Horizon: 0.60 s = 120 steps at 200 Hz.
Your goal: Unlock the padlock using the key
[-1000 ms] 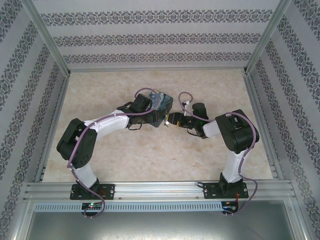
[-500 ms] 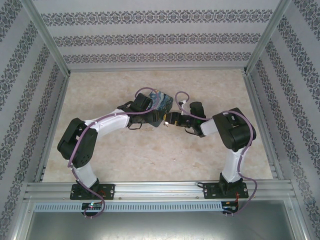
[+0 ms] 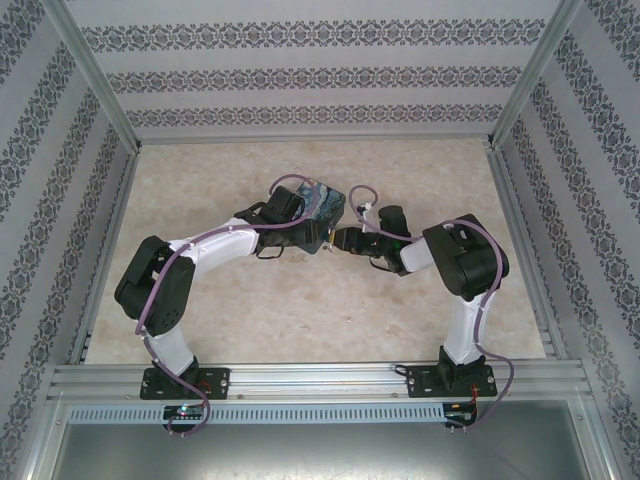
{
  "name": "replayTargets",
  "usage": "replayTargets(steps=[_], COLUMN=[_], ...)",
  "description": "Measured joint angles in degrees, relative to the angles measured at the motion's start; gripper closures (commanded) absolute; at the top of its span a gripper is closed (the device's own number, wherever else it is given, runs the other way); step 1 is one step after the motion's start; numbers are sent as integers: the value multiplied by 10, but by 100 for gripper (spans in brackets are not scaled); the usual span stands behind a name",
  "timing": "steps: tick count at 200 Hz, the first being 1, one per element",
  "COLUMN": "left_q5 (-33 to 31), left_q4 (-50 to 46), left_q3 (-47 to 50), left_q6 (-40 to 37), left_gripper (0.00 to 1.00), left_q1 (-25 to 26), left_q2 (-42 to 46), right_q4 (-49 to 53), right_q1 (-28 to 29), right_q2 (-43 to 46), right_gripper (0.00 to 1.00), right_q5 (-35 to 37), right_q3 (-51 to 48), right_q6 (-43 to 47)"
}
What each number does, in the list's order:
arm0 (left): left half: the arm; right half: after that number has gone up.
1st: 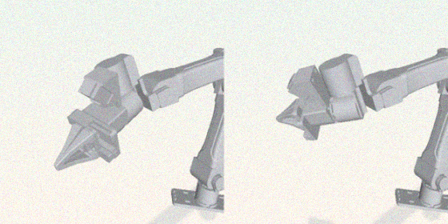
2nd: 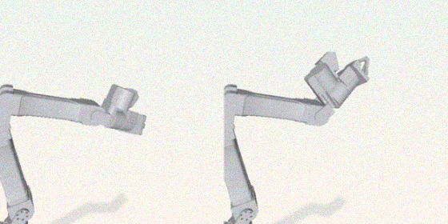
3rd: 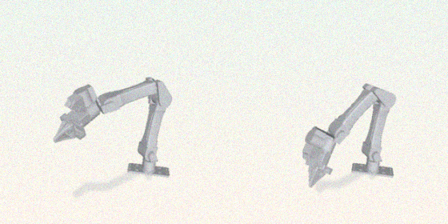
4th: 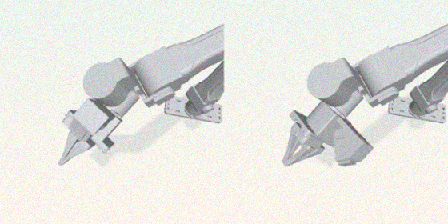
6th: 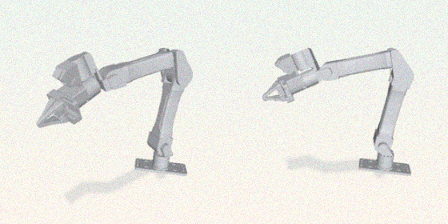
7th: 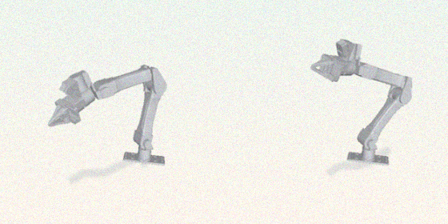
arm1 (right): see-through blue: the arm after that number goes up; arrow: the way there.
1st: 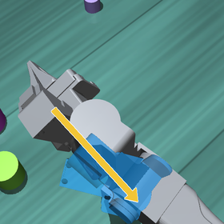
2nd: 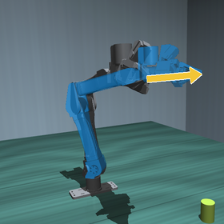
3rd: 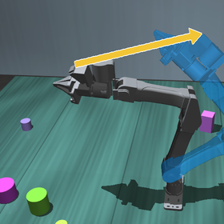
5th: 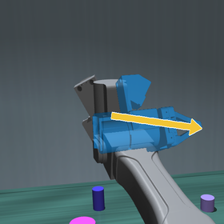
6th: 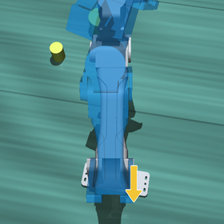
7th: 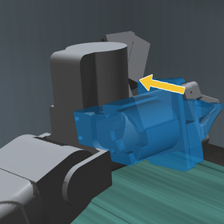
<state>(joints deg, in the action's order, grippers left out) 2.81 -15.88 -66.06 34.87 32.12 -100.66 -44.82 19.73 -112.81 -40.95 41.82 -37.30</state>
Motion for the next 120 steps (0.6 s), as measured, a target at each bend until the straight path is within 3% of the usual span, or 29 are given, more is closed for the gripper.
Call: replayTargets(steps=[120], left_q5=[2], left_q4=[0], left_q3=[-3], left_q6=[0], left_gripper=[30], left_q1=[-3], left_q2=[-3], right_q4=[-28], right_q1=[0], right_q2=[-14], right_gripper=[76], right_q5=[14], right_q3=[-2], right_q6=[-30])
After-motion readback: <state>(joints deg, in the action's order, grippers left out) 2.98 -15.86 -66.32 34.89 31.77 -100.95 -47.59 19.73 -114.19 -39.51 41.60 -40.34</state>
